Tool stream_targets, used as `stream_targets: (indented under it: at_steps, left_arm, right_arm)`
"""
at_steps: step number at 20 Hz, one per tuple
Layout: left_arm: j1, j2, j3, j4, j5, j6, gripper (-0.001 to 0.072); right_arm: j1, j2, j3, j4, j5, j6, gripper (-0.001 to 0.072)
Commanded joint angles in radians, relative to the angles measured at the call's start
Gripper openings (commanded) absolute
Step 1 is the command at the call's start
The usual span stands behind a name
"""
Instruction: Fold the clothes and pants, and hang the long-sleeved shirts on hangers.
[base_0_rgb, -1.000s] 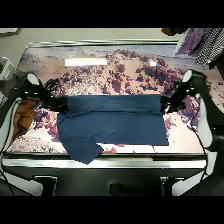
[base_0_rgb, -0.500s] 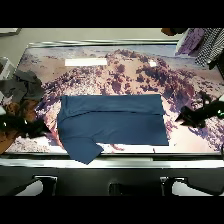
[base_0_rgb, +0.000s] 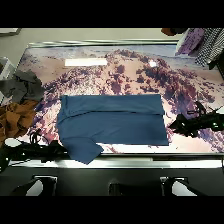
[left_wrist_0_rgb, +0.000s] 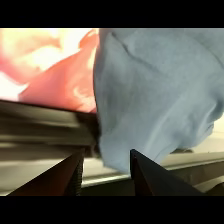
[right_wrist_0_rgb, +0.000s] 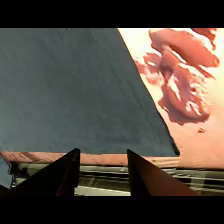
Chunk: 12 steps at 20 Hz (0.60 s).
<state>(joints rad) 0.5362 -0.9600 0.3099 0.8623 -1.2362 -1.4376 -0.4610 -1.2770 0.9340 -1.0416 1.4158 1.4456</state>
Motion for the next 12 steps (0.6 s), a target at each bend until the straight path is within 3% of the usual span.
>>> stream_targets:
  at_steps: [1,8,9,10,11,12]
  left_arm:
    - [-0.061,0.008,-0.056,-0.073,0.102,0.009,0.0341]
    - [-0.201,-0.059,-0.057,-0.095,0.206,0.002,0.0308]
    - [-0.201,-0.063,-0.057,-0.095,0.205,0.002,0.0218]
    - [-0.201,-0.061,-0.056,-0.096,0.203,0.002,0.0067]
    - [-0.201,-0.059,-0.055,-0.096,0.198,0.003,0.0016]
    - [-0.200,-0.058,-0.053,-0.095,0.190,0.004,0.0016]
  right_arm:
    - [-0.001,0.008,-0.009,0.051,-0.001,-0.002,0.0357]
    - [-0.001,0.008,-0.009,0.074,0.003,-0.002,0.0357]
    - [-0.001,0.009,-0.008,0.078,0.003,-0.003,0.0356]
    - [-0.004,0.010,-0.006,0.075,0.002,-0.002,0.0355]
    - [-0.006,0.010,-0.001,0.054,0.001,0.004,0.0355]
    - [-0.006,0.010,0.000,0.017,-0.010,0.024,0.0356]
